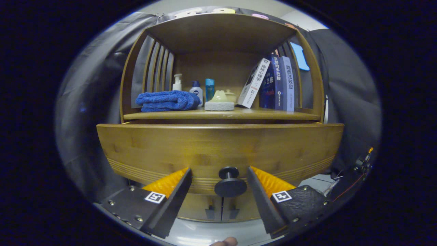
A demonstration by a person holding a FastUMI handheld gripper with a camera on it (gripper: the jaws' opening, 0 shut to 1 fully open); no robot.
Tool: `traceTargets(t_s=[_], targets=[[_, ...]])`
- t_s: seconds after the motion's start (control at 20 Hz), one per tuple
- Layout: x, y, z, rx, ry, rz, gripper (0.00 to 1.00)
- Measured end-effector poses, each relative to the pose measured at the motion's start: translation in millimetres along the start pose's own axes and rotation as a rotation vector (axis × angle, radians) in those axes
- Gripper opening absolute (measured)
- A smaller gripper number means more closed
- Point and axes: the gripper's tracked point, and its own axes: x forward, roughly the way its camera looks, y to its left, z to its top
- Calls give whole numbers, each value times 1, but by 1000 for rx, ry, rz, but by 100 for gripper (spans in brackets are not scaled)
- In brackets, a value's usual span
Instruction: Pull open the drawer, take out the items inside it, and place them on the countertop above the cabinet.
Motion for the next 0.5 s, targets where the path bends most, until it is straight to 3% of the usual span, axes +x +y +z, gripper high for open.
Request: traceTargets(t_s=[0.5], targets=[[41, 0, 4, 18, 14, 3, 98]])
